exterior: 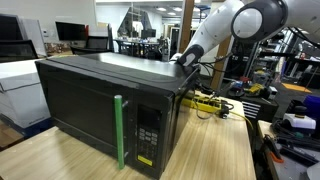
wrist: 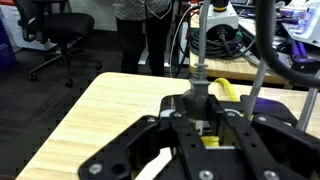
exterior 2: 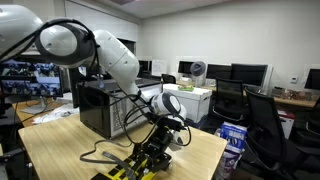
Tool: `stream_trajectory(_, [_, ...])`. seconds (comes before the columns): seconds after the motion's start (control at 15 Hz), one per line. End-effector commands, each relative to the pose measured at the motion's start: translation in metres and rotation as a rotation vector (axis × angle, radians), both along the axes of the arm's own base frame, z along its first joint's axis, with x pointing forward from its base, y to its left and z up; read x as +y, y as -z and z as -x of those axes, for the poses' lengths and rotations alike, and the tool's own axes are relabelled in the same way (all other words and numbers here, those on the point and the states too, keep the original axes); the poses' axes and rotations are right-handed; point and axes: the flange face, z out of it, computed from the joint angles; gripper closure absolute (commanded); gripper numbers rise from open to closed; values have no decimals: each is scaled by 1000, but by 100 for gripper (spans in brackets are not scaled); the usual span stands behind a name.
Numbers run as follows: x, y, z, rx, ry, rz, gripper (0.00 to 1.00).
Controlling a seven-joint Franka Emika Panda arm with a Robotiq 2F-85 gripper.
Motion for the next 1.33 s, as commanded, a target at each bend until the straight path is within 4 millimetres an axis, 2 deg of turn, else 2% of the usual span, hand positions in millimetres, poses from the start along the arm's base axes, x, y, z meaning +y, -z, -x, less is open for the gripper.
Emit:
stream_trajectory(0.0, [9,-15,8,34,1,23,92])
stream_trajectory(0.27, [15,-18,16,74,-7,18,92])
stream_trajectory(0.8, [5,-7,36,95,-13,6,92])
stream_trajectory(1.27, [8,-9,30,52,-13,-13,92])
